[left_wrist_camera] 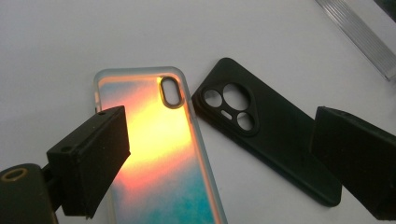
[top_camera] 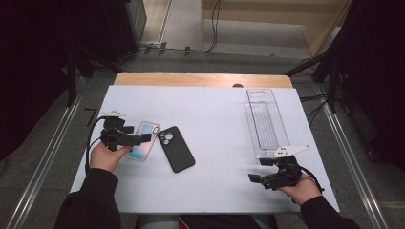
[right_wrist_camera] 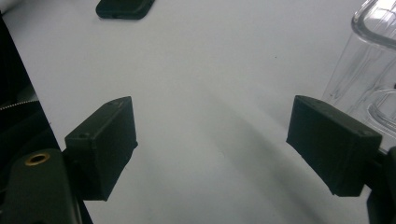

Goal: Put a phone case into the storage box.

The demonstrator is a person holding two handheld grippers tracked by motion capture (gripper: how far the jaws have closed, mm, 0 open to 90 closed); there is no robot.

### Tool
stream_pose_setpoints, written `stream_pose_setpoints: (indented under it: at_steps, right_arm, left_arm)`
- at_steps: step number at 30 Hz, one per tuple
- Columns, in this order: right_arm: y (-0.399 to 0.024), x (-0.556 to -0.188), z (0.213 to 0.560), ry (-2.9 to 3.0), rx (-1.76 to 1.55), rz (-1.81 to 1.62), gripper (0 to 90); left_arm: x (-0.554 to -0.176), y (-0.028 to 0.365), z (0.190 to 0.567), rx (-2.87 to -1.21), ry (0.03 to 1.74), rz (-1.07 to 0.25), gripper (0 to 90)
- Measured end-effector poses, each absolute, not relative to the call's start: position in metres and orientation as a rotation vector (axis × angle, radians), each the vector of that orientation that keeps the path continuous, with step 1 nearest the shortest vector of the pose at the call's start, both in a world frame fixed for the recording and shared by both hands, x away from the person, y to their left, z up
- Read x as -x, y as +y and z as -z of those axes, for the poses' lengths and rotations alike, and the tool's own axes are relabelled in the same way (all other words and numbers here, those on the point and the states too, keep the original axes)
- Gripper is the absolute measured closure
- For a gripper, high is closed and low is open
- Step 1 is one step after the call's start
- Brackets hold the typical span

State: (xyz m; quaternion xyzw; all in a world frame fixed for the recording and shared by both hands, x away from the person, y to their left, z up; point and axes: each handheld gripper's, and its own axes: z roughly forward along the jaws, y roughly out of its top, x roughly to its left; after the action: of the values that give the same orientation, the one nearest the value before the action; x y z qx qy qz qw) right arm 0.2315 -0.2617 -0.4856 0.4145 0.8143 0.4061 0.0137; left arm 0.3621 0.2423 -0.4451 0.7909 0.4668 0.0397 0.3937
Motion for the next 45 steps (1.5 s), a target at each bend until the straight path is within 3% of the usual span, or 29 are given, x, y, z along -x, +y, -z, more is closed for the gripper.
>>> stream_pose_setpoints:
  at_steps: [2, 28, 45]
  right_arm:
    - [-0.262, -0.231, 0.486, 2.535, -1.292, -1.265, 14.0]
    - [-0.262, -0.232, 0.485, 2.537, -1.283, -1.262, 14.0]
    - [-0.262, -0.232, 0.486, 2.537, -1.285, -1.260, 14.0]
  left_arm:
    - [-0.364, 0.242, 0.446, -1.991, 1.183, -0.100, 0.0]
    - [-0.368, 0.236, 0.470, -2.084, 1.250, -0.137, 0.0]
    - [-0.372, 0.228, 0.489, -2.204, 1.289, -0.233, 0.2]
